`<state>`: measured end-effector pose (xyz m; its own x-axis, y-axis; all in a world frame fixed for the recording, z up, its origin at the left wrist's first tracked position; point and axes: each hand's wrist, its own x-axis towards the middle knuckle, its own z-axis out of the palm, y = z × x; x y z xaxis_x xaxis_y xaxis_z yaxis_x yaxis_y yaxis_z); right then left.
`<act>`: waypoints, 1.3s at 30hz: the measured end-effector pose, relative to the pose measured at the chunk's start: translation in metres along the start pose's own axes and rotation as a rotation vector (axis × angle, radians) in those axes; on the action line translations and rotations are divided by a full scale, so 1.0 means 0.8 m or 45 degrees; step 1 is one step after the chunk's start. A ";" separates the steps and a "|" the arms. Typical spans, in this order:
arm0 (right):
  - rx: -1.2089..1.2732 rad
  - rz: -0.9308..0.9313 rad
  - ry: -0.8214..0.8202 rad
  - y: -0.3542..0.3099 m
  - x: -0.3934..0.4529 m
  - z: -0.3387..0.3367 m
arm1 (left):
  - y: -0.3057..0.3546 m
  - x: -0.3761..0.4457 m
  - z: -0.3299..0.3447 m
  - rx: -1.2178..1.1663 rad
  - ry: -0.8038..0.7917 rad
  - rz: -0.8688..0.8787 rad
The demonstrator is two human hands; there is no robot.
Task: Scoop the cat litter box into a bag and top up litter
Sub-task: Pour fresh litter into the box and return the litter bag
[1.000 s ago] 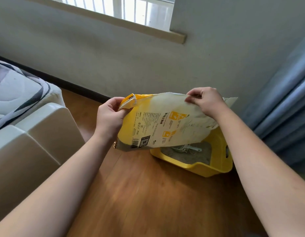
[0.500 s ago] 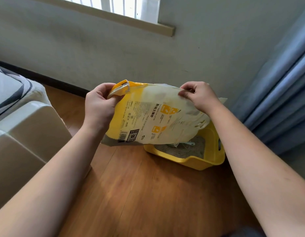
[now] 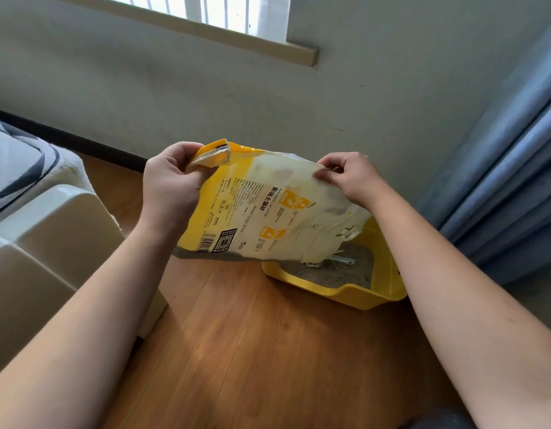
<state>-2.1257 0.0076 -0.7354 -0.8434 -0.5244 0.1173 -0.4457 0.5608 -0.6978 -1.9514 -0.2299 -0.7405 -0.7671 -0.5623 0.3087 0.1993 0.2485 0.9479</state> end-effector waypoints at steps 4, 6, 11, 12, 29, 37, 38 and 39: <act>0.015 -0.011 0.010 -0.003 0.003 0.000 | -0.002 0.000 -0.005 -0.012 0.017 -0.020; 0.009 -0.014 0.003 -0.004 0.003 -0.002 | -0.001 0.000 -0.004 -0.018 0.011 -0.023; 0.008 0.021 -0.049 0.002 -0.001 -0.003 | 0.004 -0.001 0.001 -0.010 -0.016 0.015; 0.003 0.020 -0.056 0.003 -0.002 -0.002 | 0.005 -0.001 0.001 -0.009 -0.017 0.023; -0.004 0.077 -0.023 0.009 -0.014 -0.014 | 0.015 0.000 0.018 0.004 -0.031 0.095; -0.038 0.133 0.007 0.013 -0.029 -0.033 | 0.017 0.000 0.040 -0.007 -0.049 0.110; -0.049 0.135 0.006 0.013 -0.030 -0.034 | 0.016 0.000 0.043 -0.006 -0.049 0.110; -0.055 0.141 0.007 0.015 -0.031 -0.036 | 0.016 0.001 0.045 -0.006 -0.049 0.109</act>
<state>-2.1184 0.0459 -0.7261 -0.8898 -0.4541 0.0448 -0.3619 0.6424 -0.6755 -1.9713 -0.1983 -0.7311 -0.7699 -0.5085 0.3857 0.2680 0.2909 0.9184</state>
